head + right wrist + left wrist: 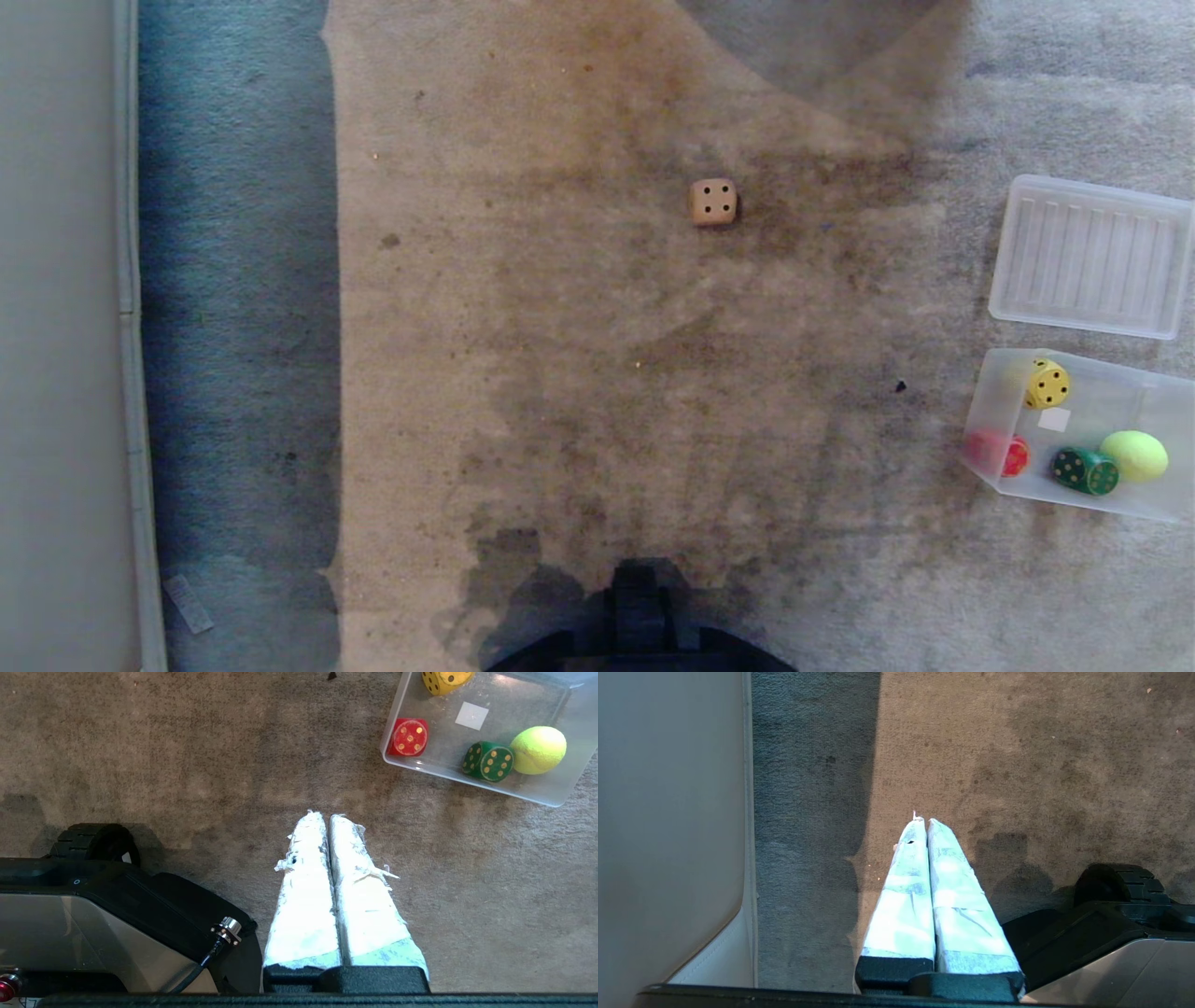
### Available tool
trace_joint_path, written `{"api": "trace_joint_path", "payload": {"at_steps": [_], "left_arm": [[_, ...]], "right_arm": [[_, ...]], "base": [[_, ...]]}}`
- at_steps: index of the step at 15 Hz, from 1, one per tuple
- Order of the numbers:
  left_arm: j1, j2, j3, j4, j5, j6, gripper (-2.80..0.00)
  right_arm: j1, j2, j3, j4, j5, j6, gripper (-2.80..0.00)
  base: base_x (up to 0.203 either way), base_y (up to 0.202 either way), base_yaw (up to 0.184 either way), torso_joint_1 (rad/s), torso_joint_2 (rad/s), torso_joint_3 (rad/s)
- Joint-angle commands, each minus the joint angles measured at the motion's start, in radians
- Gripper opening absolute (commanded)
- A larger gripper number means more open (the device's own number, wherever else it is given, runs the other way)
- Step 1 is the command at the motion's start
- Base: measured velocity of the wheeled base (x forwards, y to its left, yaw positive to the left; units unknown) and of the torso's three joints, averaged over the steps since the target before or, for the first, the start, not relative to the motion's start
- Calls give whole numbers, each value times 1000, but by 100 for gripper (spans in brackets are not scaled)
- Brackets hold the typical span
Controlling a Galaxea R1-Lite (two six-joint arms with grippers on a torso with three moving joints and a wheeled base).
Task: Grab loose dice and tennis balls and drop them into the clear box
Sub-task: Pick up toys out of the box
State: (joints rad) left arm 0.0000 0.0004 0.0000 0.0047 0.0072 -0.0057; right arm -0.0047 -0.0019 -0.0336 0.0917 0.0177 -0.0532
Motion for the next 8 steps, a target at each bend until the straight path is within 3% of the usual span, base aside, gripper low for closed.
{"api": "trace_joint_path", "payload": {"at_steps": [1, 8], "left_arm": [[0, 0, 0, 0, 0, 0, -280], [0, 0, 0, 0, 0, 0, -280]], "right_arm": [[0, 2, 0, 0, 1, 0, -280], [0, 0, 0, 0, -1, 0, -280]], "base": [[0, 0, 0, 0, 0, 0], [0, 0, 0, 0, 0, 0]]}}
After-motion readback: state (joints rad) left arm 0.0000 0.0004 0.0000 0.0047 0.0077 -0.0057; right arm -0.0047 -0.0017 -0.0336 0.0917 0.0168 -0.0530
